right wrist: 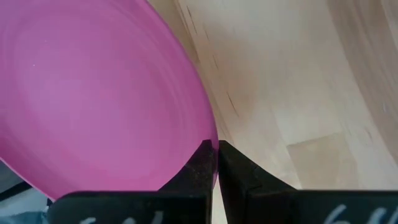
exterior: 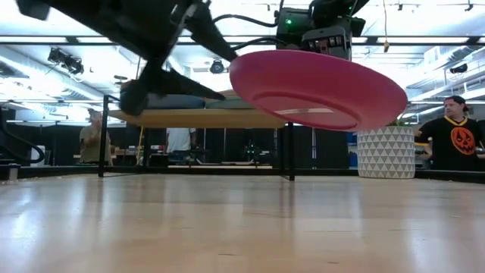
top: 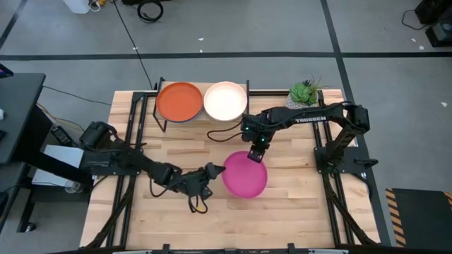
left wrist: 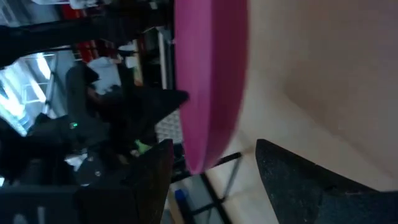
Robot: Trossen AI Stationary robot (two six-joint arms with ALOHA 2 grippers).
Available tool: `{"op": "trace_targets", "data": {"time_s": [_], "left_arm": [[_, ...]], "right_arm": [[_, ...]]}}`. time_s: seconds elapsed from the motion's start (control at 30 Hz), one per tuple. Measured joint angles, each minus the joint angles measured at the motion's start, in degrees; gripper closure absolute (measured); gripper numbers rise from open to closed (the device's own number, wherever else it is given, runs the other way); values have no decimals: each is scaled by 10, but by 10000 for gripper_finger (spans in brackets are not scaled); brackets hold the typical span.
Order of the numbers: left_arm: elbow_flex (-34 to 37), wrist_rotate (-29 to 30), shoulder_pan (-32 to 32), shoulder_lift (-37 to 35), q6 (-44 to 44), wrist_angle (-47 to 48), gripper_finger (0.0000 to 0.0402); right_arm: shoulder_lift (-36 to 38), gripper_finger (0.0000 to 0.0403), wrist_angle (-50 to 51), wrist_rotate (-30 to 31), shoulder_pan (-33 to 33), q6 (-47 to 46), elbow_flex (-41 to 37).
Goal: Place and stack plates onto a shelf
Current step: Stack the pink plate on top of the orange plate on the shelf
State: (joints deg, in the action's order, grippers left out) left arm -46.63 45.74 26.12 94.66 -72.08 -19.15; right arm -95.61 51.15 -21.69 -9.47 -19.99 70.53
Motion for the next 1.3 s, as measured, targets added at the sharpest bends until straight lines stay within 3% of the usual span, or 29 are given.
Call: {"op": "trace_targets", "data": {"time_s": [0.33, 0.63, 0.83, 1.07, 1.3], "left_arm": [[0, -64, -29, 22, -127, -45, 169], [0, -102, -44, 22, -183, -73, 229], [0, -102, -54, 22, -164, -69, 282], [1, -109, -55, 22, -140, -55, 333], [1, -109, -54, 22, -111, -48, 343]], "right_arm": [[0, 385, -25, -5, 0, 4, 0], [0, 385, -56, -26, 0, -6, 0], [0, 376, -57, -22, 0, -4, 0], [0, 338, -67, -28, 0, -4, 1], [12, 305, -56, -53, -8, -7, 1]]}}
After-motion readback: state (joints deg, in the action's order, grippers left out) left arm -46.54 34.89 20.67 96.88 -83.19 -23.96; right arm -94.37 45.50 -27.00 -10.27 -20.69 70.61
